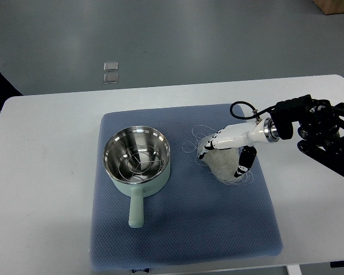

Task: Put vermicelli into pot with right hand
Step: 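Lift the vermicelli with the right hand and carry it over the steel pot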

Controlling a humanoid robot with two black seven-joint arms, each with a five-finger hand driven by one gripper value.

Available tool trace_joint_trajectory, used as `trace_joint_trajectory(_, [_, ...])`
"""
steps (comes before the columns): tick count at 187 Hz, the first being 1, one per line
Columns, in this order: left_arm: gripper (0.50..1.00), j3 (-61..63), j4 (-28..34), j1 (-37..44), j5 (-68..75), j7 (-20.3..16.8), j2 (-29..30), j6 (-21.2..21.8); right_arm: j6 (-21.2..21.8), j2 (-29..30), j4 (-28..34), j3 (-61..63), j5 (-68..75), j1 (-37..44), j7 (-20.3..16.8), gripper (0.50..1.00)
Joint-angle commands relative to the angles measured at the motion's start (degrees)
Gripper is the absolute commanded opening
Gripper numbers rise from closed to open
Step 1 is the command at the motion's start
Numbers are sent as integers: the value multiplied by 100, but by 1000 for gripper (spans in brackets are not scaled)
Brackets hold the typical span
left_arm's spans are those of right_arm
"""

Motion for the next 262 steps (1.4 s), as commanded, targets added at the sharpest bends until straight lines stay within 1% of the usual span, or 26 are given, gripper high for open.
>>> trace_joint_trajectory(1, [1000,0,-8,0,-2,2,0,0,-10,0,-12,6,-44,-5,-18,500])
trace_joint_trajectory(79, [1000,0,-16,0,-2,2,0,0,-388,0,-56,129,70,30,-62,500])
trace_joint_trajectory(110, [1000,0,1,0,-2,2,0,0,-440,-8,-47,296,589,83,-71,500])
trace_joint_trajectory(167, [1000,0,10,0,-2,2,0,0,-379,-61,-38,489,1477,786,-80,500])
trace_joint_trajectory(202, [1000,-9,10,0,-2,2,0,0,-379,18,-12,489,2004,1314,-194,500])
trace_joint_trajectory(238, [1000,-17,19,0,-11,2,0,0,-361,246,-3,489,2434,1858,-282,500])
trace_joint_trajectory(262, [1000,-17,19,-9,-11,2,0,0,-361,563,6,489,2514,1955,-317,500])
